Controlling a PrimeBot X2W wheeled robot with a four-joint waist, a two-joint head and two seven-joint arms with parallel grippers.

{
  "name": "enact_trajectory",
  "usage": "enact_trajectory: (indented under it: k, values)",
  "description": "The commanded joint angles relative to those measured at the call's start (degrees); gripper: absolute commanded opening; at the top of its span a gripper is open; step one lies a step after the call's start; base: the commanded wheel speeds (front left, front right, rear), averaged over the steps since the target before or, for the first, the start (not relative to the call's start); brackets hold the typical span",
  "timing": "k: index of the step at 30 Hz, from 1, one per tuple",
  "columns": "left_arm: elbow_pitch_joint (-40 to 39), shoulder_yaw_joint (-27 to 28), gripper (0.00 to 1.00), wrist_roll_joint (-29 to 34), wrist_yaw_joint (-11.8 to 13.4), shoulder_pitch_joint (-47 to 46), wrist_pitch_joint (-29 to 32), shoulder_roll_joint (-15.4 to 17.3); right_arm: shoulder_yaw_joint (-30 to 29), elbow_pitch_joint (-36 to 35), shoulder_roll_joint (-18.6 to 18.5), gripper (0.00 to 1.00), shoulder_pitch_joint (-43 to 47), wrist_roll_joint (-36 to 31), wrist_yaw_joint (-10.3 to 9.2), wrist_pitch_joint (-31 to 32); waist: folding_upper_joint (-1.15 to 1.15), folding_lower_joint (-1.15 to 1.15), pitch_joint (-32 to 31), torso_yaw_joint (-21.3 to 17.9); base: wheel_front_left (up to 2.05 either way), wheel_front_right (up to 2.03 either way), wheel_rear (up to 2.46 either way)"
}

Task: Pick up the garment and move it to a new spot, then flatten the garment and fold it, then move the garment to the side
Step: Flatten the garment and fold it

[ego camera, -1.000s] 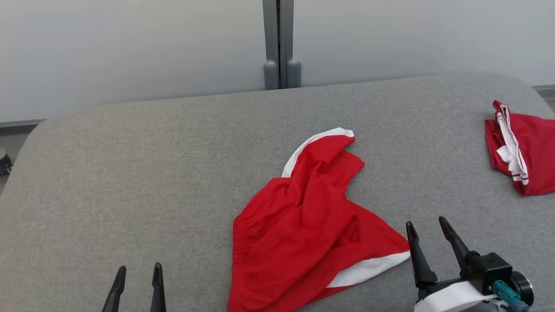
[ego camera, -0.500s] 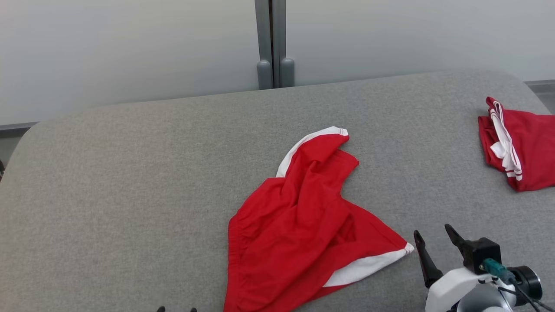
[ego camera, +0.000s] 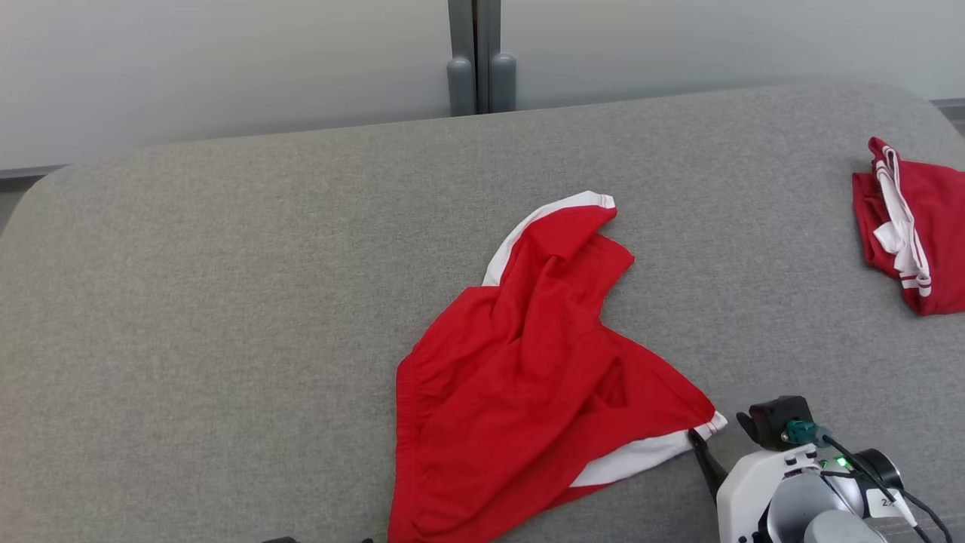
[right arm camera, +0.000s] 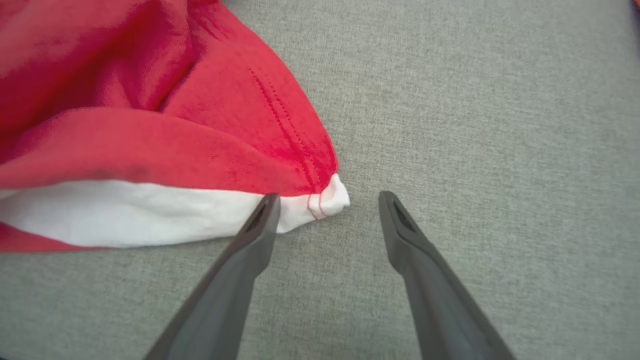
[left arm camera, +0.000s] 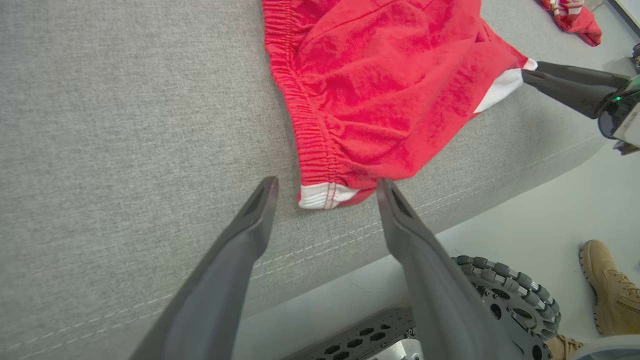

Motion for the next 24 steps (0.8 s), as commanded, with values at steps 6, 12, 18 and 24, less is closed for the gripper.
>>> enact_trajectory:
  k: [6,12,18,24]
  values:
    - [3.0,-3.4,1.0,-1.5,0.1,-3.9,-0.3,1.6,1.5,2.0,-0.2,1.0,-2.6,0.7,-0.09,-1.3,0.0,0.0,1.8,0.2,0.0,0.0,0.0]
    - [5.2,-4.8,1.0,-2.6,0.1,-5.6,-1.9,2.5,2.8,3.3,-0.4,1.0,-3.6,1.3,-0.09,-2.2,0.0,0.0,2.4,0.0,0.0,0.0,0.0]
    - [6.6,-5.9,1.0,-3.7,0.1,-6.2,-2.6,2.9,3.0,4.3,-0.8,0.91,-3.9,1.7,-0.1,-2.6,0.0,0.0,2.4,-0.2,0.0,0.0,0.0]
    - [7.8,-6.5,1.0,-5.0,0.1,-7.4,-3.9,2.5,3.3,4.7,-0.5,0.75,-4.1,2.0,-0.1,-2.9,0.0,0.0,2.6,-0.4,0.0,0.0,0.0]
